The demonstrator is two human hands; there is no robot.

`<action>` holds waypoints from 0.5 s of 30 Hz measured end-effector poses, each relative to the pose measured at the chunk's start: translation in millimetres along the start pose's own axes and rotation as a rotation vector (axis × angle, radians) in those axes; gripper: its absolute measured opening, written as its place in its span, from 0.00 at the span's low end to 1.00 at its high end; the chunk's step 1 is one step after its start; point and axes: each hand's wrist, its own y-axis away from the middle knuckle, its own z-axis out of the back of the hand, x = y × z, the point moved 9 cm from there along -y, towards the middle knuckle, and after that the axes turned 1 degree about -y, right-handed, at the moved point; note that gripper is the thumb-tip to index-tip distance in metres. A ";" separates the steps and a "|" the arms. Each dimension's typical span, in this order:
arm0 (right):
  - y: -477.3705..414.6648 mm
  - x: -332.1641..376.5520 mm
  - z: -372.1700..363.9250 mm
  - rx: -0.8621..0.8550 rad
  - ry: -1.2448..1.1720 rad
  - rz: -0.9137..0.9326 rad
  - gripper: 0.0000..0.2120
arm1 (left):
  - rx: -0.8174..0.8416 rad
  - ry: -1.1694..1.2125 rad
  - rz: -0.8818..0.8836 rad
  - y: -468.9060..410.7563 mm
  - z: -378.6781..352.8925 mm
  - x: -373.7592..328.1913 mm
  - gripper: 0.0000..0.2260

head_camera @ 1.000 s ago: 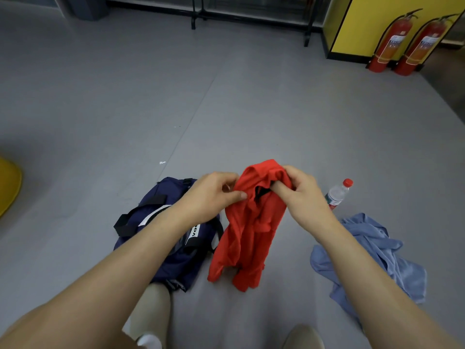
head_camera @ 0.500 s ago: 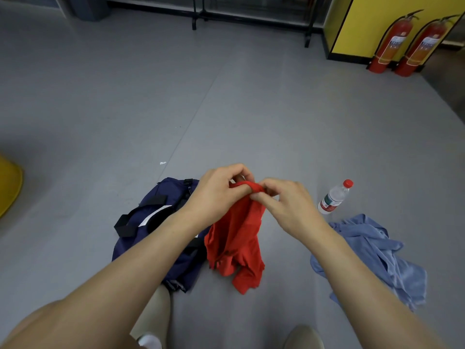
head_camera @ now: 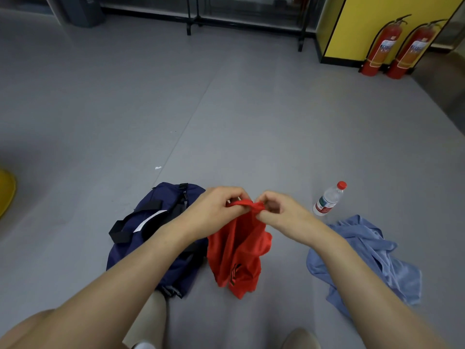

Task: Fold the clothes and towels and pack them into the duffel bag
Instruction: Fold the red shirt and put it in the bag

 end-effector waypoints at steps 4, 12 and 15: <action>-1.4 -4.4 -6.4 0.062 -0.010 -0.006 0.09 | -0.010 -0.002 -0.001 0.2 -1.2 -0.1 0.07; 2.1 12.5 50.4 -0.391 0.185 0.159 0.04 | 0.053 -0.170 0.066 -1.7 8.6 29.9 0.09; 13.1 13.1 84.1 -0.531 0.131 0.162 0.05 | 0.109 -0.369 0.181 2.0 17.1 60.7 0.10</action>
